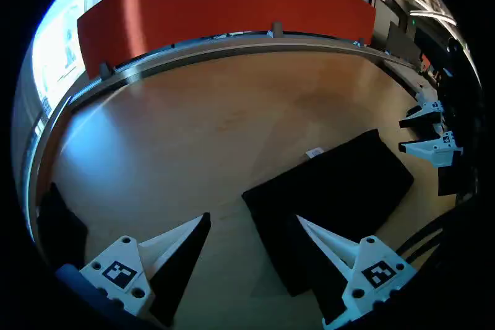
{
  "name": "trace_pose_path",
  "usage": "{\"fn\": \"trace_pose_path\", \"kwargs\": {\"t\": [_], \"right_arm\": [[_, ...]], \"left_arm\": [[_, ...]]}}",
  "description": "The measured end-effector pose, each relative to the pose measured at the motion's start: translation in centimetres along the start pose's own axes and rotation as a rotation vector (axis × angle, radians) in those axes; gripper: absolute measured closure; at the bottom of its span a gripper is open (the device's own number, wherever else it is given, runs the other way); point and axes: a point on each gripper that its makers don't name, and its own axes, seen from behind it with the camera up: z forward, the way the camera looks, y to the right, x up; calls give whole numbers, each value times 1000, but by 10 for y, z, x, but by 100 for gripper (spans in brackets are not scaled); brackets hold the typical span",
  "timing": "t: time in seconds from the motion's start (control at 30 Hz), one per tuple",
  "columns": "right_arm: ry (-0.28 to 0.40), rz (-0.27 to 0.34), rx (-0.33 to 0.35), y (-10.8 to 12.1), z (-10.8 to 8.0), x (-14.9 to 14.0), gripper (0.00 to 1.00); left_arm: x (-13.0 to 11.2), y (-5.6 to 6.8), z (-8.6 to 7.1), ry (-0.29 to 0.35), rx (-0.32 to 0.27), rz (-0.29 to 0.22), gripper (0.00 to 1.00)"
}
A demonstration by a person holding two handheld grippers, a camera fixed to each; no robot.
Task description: Fold towel
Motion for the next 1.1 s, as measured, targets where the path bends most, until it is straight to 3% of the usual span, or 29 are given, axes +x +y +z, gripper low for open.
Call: {"fn": "trace_pose_path", "kwargs": {"t": [0.67,1.1], "right_arm": [[-4,9,26,-13,-21,-19,7],[-8,24,34,-23,-36,-36,7]], "left_arm": [[-22,1,-20,0,18,-23,8],[-42,9,-34,-1,23,-57,8]]}}
